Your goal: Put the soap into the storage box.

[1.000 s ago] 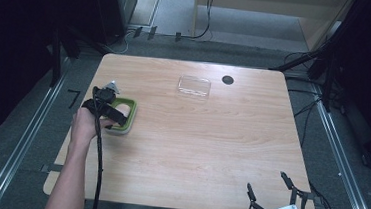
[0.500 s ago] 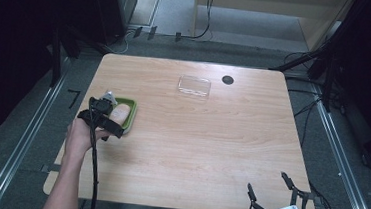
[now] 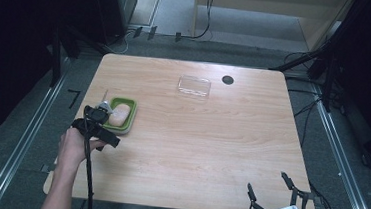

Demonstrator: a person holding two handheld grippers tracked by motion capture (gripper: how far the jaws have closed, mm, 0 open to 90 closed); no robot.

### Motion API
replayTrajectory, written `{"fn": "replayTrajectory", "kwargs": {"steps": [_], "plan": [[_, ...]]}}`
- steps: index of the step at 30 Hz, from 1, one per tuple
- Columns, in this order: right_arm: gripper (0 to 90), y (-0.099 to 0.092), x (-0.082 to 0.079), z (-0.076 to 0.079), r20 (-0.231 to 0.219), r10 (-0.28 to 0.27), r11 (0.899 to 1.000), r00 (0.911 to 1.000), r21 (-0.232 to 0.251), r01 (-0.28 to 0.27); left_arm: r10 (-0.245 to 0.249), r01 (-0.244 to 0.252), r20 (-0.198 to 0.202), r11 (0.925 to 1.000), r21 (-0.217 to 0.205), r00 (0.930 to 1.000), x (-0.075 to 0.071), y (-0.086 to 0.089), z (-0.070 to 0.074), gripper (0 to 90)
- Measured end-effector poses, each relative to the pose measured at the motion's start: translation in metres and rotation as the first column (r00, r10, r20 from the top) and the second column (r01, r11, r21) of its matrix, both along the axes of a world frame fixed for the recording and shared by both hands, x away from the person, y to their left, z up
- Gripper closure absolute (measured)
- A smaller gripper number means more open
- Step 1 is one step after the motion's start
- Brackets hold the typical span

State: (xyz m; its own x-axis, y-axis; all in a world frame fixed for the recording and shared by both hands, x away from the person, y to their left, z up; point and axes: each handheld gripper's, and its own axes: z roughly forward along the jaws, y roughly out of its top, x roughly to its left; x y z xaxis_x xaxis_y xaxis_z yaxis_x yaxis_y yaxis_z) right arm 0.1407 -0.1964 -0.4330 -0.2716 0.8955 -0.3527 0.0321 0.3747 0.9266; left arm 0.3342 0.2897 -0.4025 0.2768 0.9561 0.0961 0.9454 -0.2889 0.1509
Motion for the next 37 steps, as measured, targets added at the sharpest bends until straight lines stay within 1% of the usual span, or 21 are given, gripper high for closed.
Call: {"fn": "replayTrajectory", "kwargs": {"steps": [1, 3, 6, 12, 15, 17, 18, 20, 25, 26, 29, 30, 32, 37], "plan": [[13.1, 0.000, 0.000, 0.000, 0.000, 0.000, 1.000, 1.0000, 0.001, 0.000, -0.001, 0.001, -0.012, 1.0000, 0.004, 0.9999, -0.001, 0.000, 0.000, 1.9], [13.1, 0.000, 0.000, 0.000, 0.000, 0.001, 1.000, 1.0000, -0.001, -0.001, -0.007, 0.007, -0.017, 0.9999, 0.011, 0.9998, -0.004, -0.001, -0.002, 1.8], [13.1, 0.000, 0.000, 0.000, -0.005, 0.001, 1.000, 1.0000, 0.004, -0.001, -0.009, 0.010, -0.016, 0.9999, 0.006, 0.9998, -0.009, -0.001, -0.003, 1.8], [13.1, 0.001, 0.000, 0.000, -0.001, 0.003, 1.000, 1.0000, 0.000, -0.003, -0.012, 0.012, -0.027, 0.9998, 0.016, 0.9996, -0.017, -0.001, -0.005, 1.8], [13.1, 0.001, 0.000, 0.000, 0.000, 0.002, 1.000, 1.0000, 0.000, -0.002, -0.018, 0.019, -0.041, 0.9996, 0.023, 0.9990, -0.021, -0.002, -0.008, 1.7], [13.1, 0.000, 0.000, 0.000, -0.001, 0.002, 1.000, 1.0000, 0.000, -0.002, -0.025, 0.027, -0.069, 0.9993, 0.025, 0.9973, -0.024, -0.001, -0.011, 1.7], [13.1, 0.001, -0.001, 0.000, -0.003, 0.002, 1.000, 1.0000, 0.004, -0.002, -0.026, 0.028, -0.068, 0.9991, 0.031, 0.9973, -0.026, -0.002, -0.012, 1.8], [13.1, 0.001, -0.001, 0.000, -0.004, 0.003, 1.000, 1.0000, 0.004, -0.003, -0.030, 0.033, -0.083, 0.9988, 0.037, 0.9961, -0.029, -0.002, -0.013, 1.7], [13.1, 0.000, -0.001, 0.000, -0.002, 0.001, 1.000, 1.0000, 0.003, -0.001, -0.025, 0.028, -0.076, 0.9991, 0.032, 0.9968, -0.036, 0.001, -0.015, 1.8], [13.1, 0.000, -0.001, 0.000, -0.001, 0.001, 1.000, 1.0000, 0.004, -0.001, -0.026, 0.029, -0.089, 0.9991, 0.031, 0.9957, -0.037, 0.002, -0.017, 1.8], [13.1, 0.000, -0.001, 0.000, 0.002, 0.000, 1.000, 1.0000, 0.005, 0.000, -0.018, 0.022, -0.095, 0.9990, 0.040, 0.9953, -0.040, 0.003, -0.020, 1.8], [13.1, 0.000, -0.001, 0.000, 0.002, -0.001, 1.000, 1.0000, 0.006, 0.001, -0.025, 0.030, -0.104, 0.9988, 0.040, 0.9942, -0.041, 0.003, -0.020, 1.8], [13.1, 0.000, -0.001, 0.000, 0.001, -0.001, 1.000, 1.0000, 0.005, 0.001, -0.027, 0.030, -0.103, 0.9990, 0.033, 0.9943, -0.043, 0.002, -0.022, 1.8], [13.1, 0.001, 0.000, 0.000, 0.001, 0.001, 1.000, 1.0000, 0.005, -0.001, -0.027, 0.031, -0.111, 0.9989, 0.036, 0.9934, -0.042, 0.001, -0.024, 1.8]]}}
